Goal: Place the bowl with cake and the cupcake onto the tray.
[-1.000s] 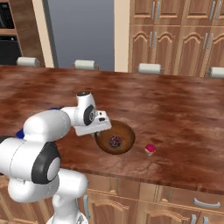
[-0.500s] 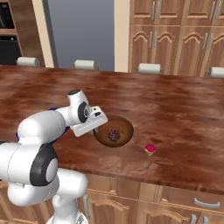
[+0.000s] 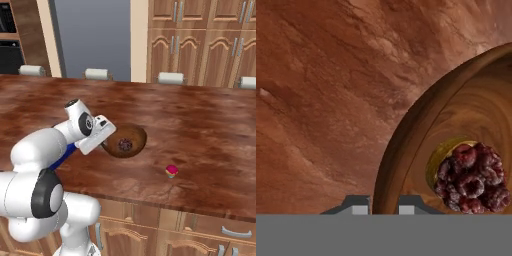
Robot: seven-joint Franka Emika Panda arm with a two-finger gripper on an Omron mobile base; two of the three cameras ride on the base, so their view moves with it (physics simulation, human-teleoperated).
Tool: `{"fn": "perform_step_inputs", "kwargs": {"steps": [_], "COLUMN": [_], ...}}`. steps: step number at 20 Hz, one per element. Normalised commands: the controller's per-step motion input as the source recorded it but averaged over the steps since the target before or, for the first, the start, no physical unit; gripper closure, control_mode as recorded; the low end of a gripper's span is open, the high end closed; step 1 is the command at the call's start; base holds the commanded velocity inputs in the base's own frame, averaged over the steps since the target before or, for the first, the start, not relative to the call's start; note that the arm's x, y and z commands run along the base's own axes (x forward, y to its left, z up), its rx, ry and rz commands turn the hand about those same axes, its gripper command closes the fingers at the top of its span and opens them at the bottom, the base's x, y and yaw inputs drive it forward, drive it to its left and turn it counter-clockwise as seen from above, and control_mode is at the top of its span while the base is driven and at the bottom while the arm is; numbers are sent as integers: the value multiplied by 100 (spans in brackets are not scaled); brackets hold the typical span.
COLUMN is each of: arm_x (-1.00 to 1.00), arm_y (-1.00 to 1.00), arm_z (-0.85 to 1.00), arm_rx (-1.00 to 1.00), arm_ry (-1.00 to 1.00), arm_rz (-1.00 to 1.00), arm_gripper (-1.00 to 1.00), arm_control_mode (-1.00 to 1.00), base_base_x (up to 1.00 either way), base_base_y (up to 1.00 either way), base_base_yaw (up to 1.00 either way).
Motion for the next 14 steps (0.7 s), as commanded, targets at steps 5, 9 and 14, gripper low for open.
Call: {"fn": "perform_step_inputs", "kwargs": {"steps": [5,9,14], "arm_x": [9,14,25], "arm_y": [25,24,32], "arm_z": [11,7,4], "arm_rx": [-3,0,0], "arm_ry": [0,0,0], "arm_rz": [18,16,13], "arm_gripper": [100,100,100], "arm_control_mode": [-100,-100,-100], "base_base_x": [0,0,0], "base_base_y": [0,0,0], "base_base_yaw": [0,0,0]}}
